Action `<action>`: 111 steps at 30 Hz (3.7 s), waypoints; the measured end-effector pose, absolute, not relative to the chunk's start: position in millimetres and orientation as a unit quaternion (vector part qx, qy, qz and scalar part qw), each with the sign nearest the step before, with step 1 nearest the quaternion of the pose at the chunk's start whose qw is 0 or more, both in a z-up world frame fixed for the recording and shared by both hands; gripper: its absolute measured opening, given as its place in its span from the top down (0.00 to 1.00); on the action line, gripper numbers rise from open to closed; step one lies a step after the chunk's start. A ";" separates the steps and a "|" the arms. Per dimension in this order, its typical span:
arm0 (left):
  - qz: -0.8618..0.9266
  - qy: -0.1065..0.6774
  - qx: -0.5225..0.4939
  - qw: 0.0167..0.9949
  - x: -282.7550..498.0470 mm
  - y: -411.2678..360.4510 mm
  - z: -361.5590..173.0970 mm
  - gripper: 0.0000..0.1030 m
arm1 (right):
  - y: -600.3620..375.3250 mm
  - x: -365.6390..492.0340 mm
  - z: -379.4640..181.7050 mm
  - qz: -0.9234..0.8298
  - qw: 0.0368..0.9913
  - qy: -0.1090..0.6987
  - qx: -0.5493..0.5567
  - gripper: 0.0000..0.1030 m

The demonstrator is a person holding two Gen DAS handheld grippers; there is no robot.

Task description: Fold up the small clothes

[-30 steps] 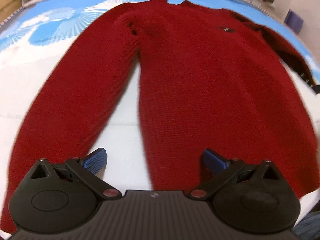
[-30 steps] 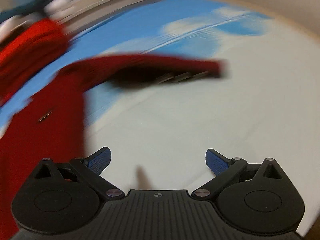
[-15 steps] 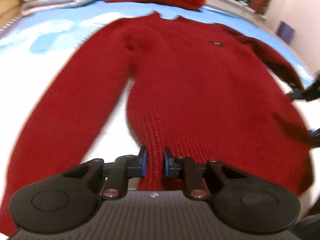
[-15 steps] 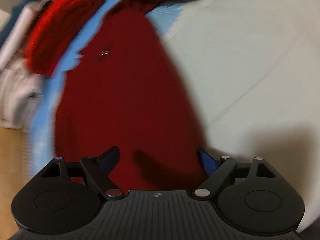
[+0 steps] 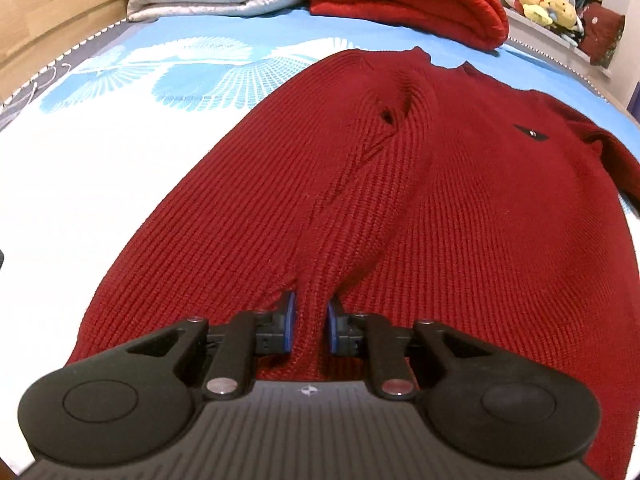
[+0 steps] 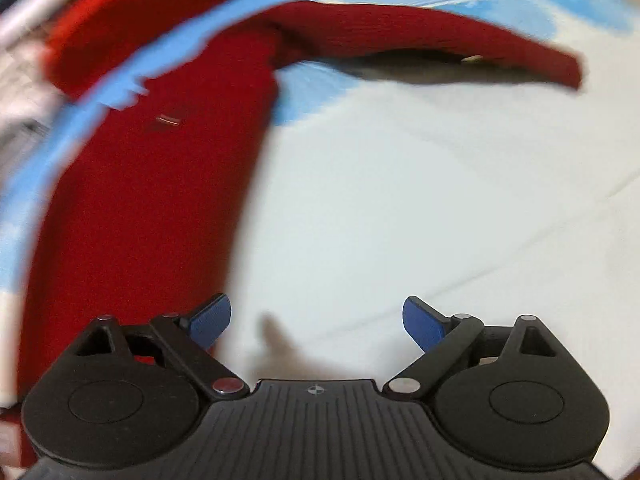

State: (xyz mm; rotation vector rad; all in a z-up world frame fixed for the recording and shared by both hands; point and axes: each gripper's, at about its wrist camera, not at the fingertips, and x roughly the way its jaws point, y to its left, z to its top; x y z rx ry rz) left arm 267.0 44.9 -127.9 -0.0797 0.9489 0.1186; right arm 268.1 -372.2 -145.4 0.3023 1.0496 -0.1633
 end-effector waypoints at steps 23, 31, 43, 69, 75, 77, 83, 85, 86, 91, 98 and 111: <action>0.056 0.458 -0.045 0.886 269.8 47.2 -132.1 0.75 | -279.1 330.2 -142.6 0.121 0.841 0.424 0.312 0.19; 0.049 0.463 -0.064 0.883 269.1 56.0 -131.5 0.72 | -227.7 345.0 -148.4 0.138 0.839 0.433 0.299 0.00; 0.049 0.468 -0.068 0.880 269.6 57.0 -132.5 0.68 | -238.5 307.4 -116.1 0.226 0.857 0.379 0.266 0.31; 0.058 0.468 -0.055 0.880 269.1 50.3 -134.7 0.66 | -246.9 316.1 -161.9 0.164 0.834 0.490 0.192 0.39; 0.058 0.468 -0.051 0.880 269.0 47.1 -134.9 0.65 | -239.0 306.4 -145.0 0.145 0.846 0.495 0.137 0.91; 0.056 0.468 -0.049 0.881 268.1 46.9 -134.6 0.65 | -255.8 287.8 -128.0 0.140 0.862 0.476 0.106 0.92; 0.051 0.474 -0.053 0.878 264.6 50.8 -131.2 0.63 | -352.3 221.2 -106.8 0.031 0.893 0.449 0.015 0.93; 0.048 0.476 -0.041 0.877 262.3 47.4 -130.9 0.54 | -383.7 205.2 -121.7 -0.048 0.881 0.470 -0.013 0.93; 0.041 0.481 -0.039 0.875 261.0 45.3 -131.1 0.50 | -396.7 199.4 -131.8 -0.077 0.873 0.480 -0.021 0.93; 0.030 0.494 -0.030 0.868 259.3 38.8 -132.8 0.17 | -429.6 205.6 -146.8 -0.188 0.856 0.482 -0.016 0.94; 0.007 0.508 -0.059 0.859 263.4 36.3 -142.3 0.11 | -440.4 237.5 -141.6 -0.112 0.880 0.440 0.137 0.28; -0.033 0.479 -0.031 0.877 243.5 28.9 -119.9 0.81 | -394.9 213.1 -142.2 -0.039 0.874 0.484 -0.034 0.91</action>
